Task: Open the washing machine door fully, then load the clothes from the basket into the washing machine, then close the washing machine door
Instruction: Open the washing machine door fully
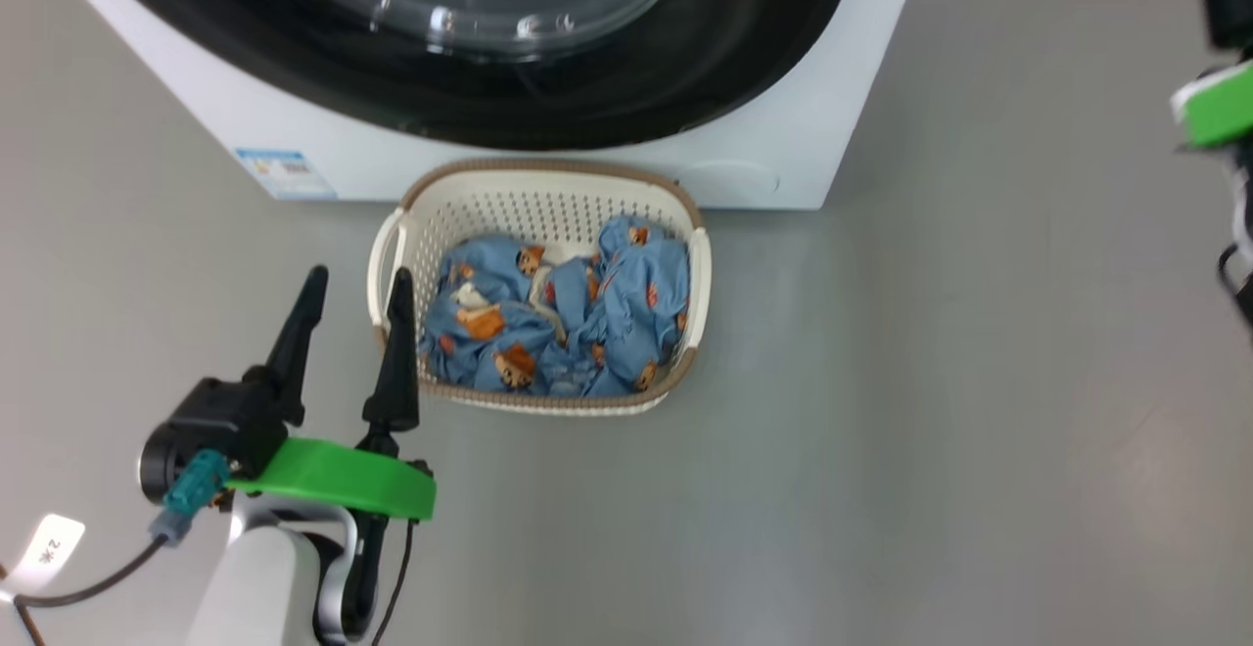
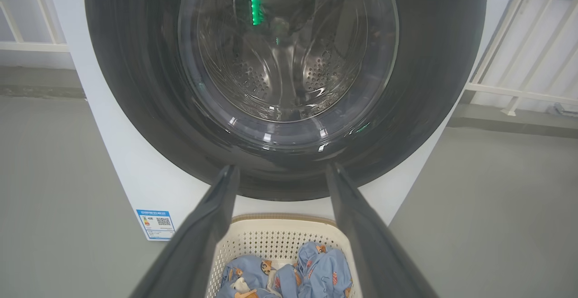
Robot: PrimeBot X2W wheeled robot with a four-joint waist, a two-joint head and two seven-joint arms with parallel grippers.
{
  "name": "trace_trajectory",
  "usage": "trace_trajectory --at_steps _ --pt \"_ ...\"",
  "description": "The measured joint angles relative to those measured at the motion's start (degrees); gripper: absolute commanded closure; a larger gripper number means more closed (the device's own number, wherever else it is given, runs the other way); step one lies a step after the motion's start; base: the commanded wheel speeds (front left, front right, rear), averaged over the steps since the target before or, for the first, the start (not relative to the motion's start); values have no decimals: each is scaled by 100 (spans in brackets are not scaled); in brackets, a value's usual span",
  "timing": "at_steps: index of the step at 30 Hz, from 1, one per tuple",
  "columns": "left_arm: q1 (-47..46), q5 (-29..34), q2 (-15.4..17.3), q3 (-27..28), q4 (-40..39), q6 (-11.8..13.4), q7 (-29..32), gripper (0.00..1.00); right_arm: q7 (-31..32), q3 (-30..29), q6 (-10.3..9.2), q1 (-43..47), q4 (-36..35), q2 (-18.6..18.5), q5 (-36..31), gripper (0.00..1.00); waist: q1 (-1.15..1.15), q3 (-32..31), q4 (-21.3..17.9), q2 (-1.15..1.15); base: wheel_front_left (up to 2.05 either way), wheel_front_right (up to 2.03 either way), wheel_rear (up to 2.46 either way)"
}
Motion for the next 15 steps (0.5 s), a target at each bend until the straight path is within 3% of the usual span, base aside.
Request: trace_trajectory --at_steps 8,15 --pt "-188 -126 -2 -101 -155 99 0 0 957 258 0 -665 197 -190 1439 100 0 452 192 0 0 0 0" --pt "-315 -230 -5 -238 -202 192 0 0 1730 256 0 -1327 443 -115 2502 100 0 814 356 0 0 0 0"
